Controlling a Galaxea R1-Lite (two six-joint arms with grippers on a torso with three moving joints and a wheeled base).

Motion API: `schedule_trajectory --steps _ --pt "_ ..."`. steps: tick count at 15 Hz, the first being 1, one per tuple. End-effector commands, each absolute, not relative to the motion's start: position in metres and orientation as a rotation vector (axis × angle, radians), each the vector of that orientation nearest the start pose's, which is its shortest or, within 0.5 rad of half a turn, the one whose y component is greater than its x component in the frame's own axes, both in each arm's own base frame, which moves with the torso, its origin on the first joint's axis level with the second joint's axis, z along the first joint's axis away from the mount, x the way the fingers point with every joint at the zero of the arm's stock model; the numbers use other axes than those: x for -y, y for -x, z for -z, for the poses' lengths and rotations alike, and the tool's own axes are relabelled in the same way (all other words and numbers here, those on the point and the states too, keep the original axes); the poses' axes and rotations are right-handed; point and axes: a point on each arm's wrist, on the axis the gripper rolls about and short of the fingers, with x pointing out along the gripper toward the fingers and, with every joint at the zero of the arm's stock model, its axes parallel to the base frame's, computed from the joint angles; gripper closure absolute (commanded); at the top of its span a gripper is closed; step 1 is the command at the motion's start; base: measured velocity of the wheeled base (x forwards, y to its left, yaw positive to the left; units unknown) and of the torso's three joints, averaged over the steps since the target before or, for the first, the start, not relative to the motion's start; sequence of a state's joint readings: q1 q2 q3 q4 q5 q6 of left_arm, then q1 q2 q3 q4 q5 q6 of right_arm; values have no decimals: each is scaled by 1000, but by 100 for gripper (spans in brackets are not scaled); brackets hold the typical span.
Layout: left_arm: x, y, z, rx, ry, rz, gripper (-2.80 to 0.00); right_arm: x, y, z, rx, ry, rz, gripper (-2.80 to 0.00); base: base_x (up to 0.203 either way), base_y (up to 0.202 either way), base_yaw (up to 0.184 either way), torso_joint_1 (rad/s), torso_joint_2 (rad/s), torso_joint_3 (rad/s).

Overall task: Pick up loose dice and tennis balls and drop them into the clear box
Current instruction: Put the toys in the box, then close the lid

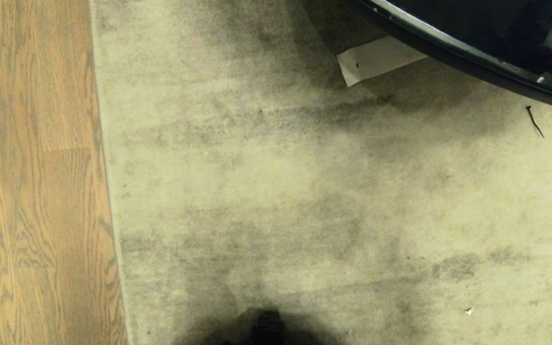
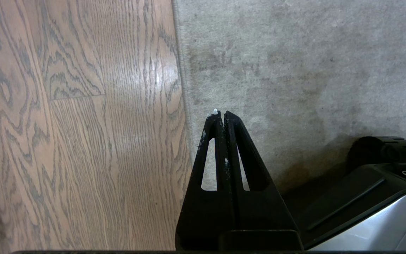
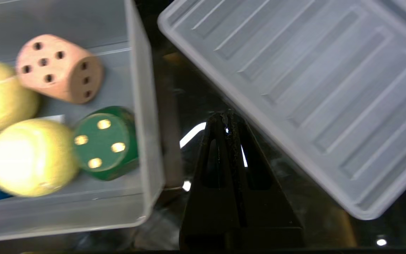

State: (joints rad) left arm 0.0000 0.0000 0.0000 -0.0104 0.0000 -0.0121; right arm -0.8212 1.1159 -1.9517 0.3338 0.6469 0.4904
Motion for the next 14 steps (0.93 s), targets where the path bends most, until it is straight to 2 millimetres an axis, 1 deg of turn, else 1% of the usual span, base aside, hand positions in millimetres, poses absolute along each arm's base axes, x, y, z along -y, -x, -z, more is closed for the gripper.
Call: schedule_trajectory --steps 1,5,14 --pt "0 23 -76 6 12 0 0 4 -23 -495 425 -164 87 0 0 0 0 0 0 0" --pt "0 23 -76 8 12 0 0 2 -23 -487 343 -215 28 0 0 0 0 0 0 0" --pt "0 23 -76 8 12 0 0 4 -28 -487 324 -225 3 0 0 0 0 0 0 0"
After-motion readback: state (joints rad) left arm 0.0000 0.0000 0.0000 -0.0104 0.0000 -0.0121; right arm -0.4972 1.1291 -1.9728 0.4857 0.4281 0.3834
